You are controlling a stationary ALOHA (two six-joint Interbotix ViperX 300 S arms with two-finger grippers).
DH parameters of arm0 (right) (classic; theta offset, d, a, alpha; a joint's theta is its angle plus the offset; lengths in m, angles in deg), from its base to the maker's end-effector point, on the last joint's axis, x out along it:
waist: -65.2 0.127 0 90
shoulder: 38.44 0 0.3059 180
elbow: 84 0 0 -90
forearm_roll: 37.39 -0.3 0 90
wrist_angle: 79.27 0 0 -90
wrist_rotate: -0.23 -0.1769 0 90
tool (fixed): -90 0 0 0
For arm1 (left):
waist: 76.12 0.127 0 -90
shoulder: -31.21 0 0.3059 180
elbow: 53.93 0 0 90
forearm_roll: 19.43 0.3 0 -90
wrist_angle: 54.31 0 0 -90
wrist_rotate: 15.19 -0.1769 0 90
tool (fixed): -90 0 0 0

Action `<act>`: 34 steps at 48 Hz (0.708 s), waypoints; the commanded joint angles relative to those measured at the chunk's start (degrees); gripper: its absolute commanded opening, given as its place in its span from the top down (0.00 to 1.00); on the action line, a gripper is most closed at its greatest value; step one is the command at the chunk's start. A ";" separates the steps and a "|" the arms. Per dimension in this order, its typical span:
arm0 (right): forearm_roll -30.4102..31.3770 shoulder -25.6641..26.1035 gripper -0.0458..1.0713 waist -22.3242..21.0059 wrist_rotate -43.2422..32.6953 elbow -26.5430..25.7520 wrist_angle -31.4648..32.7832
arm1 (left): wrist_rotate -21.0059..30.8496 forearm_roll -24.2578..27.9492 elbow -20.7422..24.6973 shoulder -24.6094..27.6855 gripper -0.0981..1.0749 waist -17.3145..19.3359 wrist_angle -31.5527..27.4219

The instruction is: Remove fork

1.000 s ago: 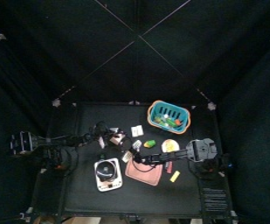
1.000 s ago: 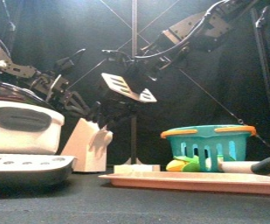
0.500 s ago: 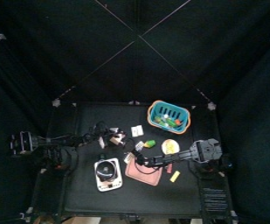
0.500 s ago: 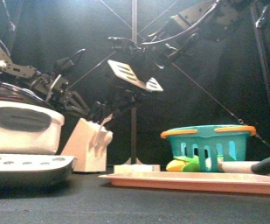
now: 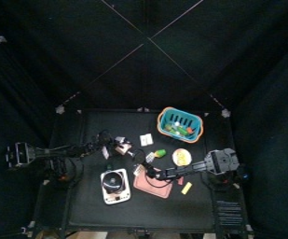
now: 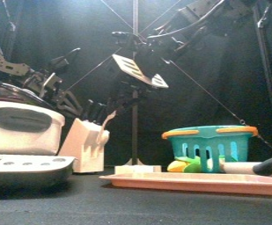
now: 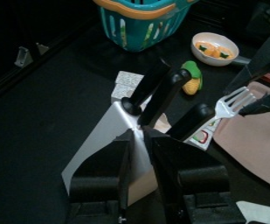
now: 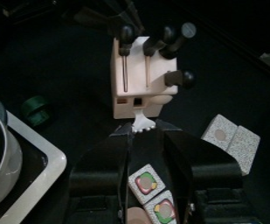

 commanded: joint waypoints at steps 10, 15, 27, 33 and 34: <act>-0.35 3.43 0.42 0.09 -0.18 0.26 1.05 | -0.18 0.70 -1.76 -4.48 0.38 0.09 3.43; -0.97 4.13 0.42 0.18 -0.18 0.97 1.23 | -0.18 0.70 -2.72 -5.54 0.38 0.09 3.69; -1.67 6.06 0.42 0.26 -0.18 2.29 1.23 | -0.09 0.70 -3.52 -7.29 0.38 -0.18 3.60; -1.93 6.94 0.42 0.26 -0.18 2.99 1.23 | -0.18 0.70 -4.22 -8.26 0.38 -0.70 3.69; -2.02 7.29 0.42 0.26 -0.18 2.99 1.23 | -0.18 0.70 -4.31 -8.44 0.38 -0.79 3.69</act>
